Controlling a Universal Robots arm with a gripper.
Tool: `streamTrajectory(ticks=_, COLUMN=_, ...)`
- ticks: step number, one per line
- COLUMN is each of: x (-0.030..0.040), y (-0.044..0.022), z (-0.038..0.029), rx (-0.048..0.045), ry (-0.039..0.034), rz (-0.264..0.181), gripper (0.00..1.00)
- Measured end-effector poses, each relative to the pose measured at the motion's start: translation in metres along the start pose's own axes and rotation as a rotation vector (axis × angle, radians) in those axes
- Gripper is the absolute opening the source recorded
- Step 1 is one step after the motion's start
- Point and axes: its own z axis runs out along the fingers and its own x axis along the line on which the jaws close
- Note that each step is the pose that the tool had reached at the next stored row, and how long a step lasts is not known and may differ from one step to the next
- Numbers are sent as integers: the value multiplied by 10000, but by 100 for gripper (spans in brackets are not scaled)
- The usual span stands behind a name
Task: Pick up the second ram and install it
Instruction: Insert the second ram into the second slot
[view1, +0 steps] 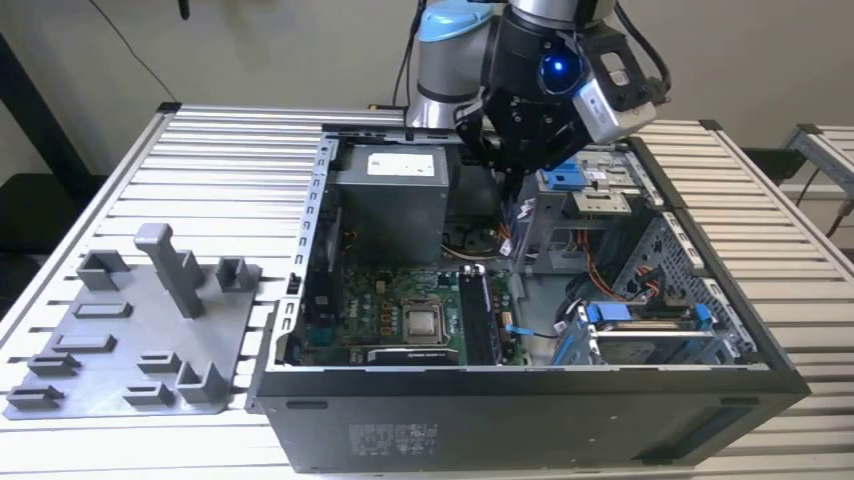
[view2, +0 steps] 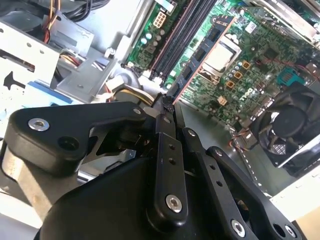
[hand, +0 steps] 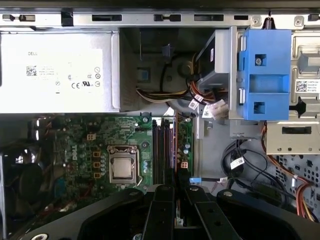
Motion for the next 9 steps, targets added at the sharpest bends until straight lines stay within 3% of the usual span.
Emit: streamTrajectory(ticks=9, x=1, y=-3, z=87, rx=6, ry=-1, rz=8, gripper=14)
